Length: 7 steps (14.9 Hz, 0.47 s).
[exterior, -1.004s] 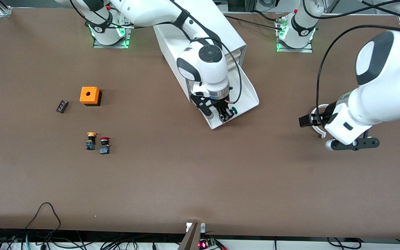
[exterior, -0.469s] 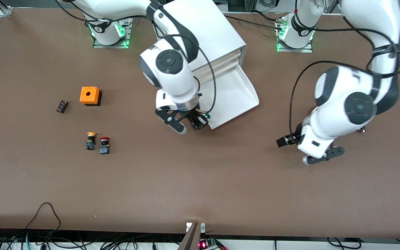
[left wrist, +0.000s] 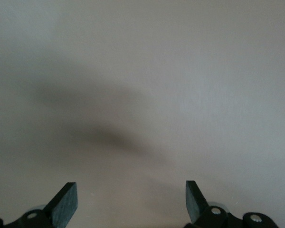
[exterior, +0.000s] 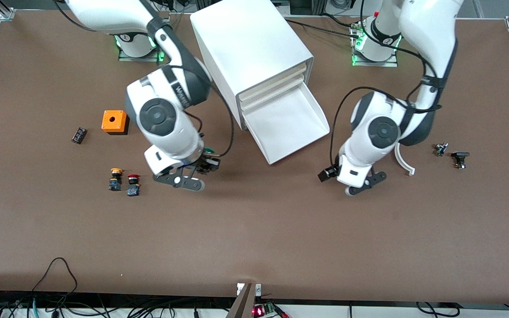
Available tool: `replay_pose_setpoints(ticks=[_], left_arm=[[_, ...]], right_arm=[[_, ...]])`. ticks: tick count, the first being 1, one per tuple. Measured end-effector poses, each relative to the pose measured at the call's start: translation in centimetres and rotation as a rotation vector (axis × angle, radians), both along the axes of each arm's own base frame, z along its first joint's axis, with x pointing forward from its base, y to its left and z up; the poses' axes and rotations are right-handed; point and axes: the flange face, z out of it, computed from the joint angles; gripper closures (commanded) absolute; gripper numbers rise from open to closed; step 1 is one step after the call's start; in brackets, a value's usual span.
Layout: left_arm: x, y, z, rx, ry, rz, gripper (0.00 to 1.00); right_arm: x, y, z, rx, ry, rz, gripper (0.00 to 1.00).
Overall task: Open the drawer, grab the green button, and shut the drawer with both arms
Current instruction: 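Carry the button toward the other buttons while the left gripper reaches the drawer, then push the drawer shut with the left gripper while the right gripper sets the button down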
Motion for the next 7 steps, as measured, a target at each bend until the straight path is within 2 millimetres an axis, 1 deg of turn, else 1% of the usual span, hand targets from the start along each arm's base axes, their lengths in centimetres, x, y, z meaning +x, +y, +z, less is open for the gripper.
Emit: replay_pose_setpoints(ticks=[2,3,7], left_arm=[[-2.6,-2.3,-2.3,0.025,0.000,0.009,0.00],[-3.3,-3.0,-2.8,0.032,0.004,0.018,0.00],[-5.0,-4.9,-3.4,0.038,0.018,0.020,0.00]], right_arm=[[0.9,-2.8,-0.9,-0.009,0.022,0.084,1.00],[1.3,-4.2,-1.6,-0.013,0.036,0.117,1.00],[2.7,-9.7,-4.4,-0.013,0.051,0.210,1.00]])
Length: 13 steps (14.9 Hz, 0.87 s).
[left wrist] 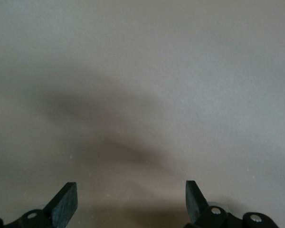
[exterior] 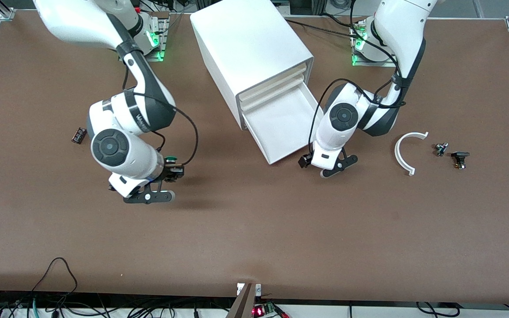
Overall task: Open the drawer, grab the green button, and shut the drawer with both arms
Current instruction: 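Push the drawer shut with the left gripper while the right gripper sets the button down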
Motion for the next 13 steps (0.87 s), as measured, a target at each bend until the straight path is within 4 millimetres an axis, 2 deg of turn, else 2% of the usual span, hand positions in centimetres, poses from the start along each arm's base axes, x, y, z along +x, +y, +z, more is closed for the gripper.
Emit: replay_pose_setpoints(ticks=[3,5,9,13], left_arm=[[-2.2,-2.3,-0.9,0.008,0.022,-0.022,0.00],[-3.7,-3.6,-1.2,0.005,0.038,-0.032,0.00],[-6.0,-5.7,-1.5,-0.005,0.063,-0.050,0.00],[-9.2,-8.7,-1.6,-0.019,0.092,-0.055,0.00]], right_arm=[[0.3,-4.2,-2.8,0.001,-0.041,0.053,1.00],[-0.2,-6.5,-5.0,0.003,-0.067,0.054,1.00],[-1.8,-8.7,-9.3,0.016,-0.115,0.035,1.00],[-3.6,-10.3,-13.1,0.026,-0.150,0.019,1.00]])
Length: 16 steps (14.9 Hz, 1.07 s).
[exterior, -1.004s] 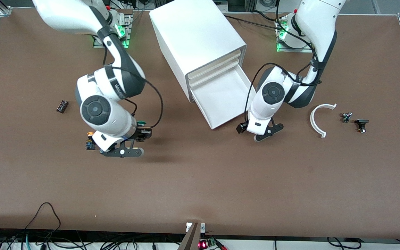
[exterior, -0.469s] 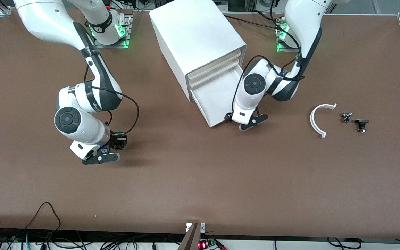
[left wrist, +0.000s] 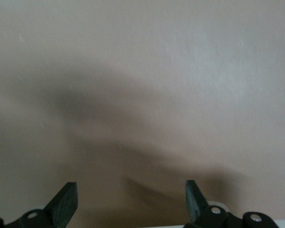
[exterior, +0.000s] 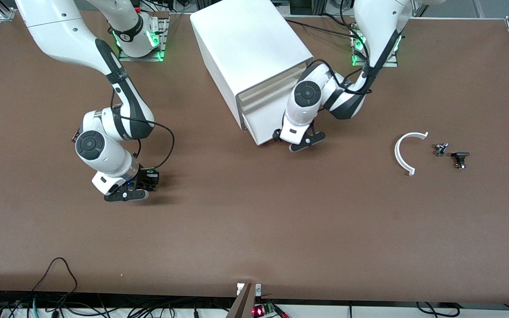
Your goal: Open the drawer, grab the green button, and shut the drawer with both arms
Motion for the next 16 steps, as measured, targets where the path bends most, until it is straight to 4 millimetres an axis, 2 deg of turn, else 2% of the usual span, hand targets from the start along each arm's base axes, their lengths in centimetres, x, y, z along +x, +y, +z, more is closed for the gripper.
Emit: replay_pose_setpoints(ticks=[1,2,3,4,5,8,10,12,16], left_arm=[[-0.8,-0.7,0.0,-0.002,0.008,-0.003,0.00],[-1.5,-1.4,0.0,-0.001,0.019,-0.004,0.00],[-2.2,-1.8,0.0,0.003,0.031,-0.002,0.00],[-2.7,-2.2,0.0,0.008,0.043,-0.003,0.00],[-3.2,-2.5,0.0,0.012,0.057,-0.003,0.00],[-4.6,-3.7,0.1,-0.009,0.110,0.020,0.00],[-5.4,-4.3,0.2,-0.026,0.137,0.034,0.00],[-5.9,-4.6,0.3,-0.030,0.155,0.039,0.00],[-6.4,-5.0,0.3,-0.027,0.167,0.041,0.00]], right_arm=[[-0.3,-0.2,-0.7,0.001,0.000,-0.001,1.00],[-0.6,-0.3,-1.3,0.000,0.003,-0.003,0.91],[-0.7,-0.4,-1.6,0.000,0.005,-0.004,0.61],[-0.7,-0.6,-1.6,0.001,0.004,-0.007,0.21],[-0.7,-0.8,-1.6,0.001,0.003,-0.010,0.00],[-0.1,-2.0,-0.9,0.003,-0.012,-0.031,0.00],[0.4,-2.9,0.8,0.003,-0.022,-0.046,0.00],[0.9,-3.5,3.7,-0.003,-0.010,-0.056,0.00],[1.0,-5.5,12.0,-0.014,-0.035,-0.050,0.00]])
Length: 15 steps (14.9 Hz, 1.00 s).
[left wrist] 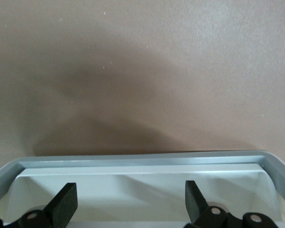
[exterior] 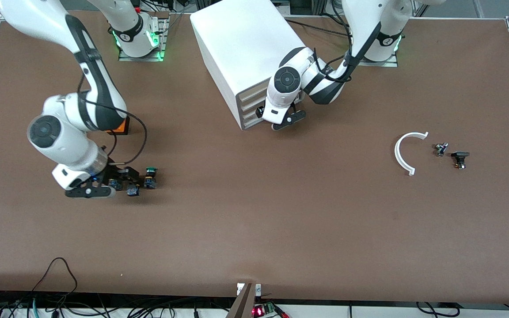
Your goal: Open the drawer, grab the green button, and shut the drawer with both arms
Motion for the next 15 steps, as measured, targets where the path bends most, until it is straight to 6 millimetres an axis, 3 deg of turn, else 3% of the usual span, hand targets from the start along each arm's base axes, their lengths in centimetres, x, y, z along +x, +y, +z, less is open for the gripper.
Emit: replay_pose_setpoints(ticks=[4,6,8,11,15], left_arm=[[0.6,0.3,0.9,0.002,0.000,0.007,0.00],[2.2,1.2,3.2,0.020,0.022,0.004,0.00],[4.8,2.8,6.8,0.038,0.063,-0.035,0.00],[10.1,7.2,13.0,0.051,0.081,-0.135,0.00],[16.8,15.1,19.7,0.034,0.030,-0.333,0.00]], right_arm=[[-1.0,-2.4,6.6,-0.015,-0.033,0.008,0.00],[-1.7,-2.9,9.0,-0.017,-0.039,0.005,0.00],[-2.5,-3.0,11.0,-0.018,-0.036,0.009,0.00],[-3.6,-3.6,13.7,-0.021,-0.032,0.004,0.00],[-5.3,-4.7,17.4,-0.024,-0.022,-0.009,0.00]])
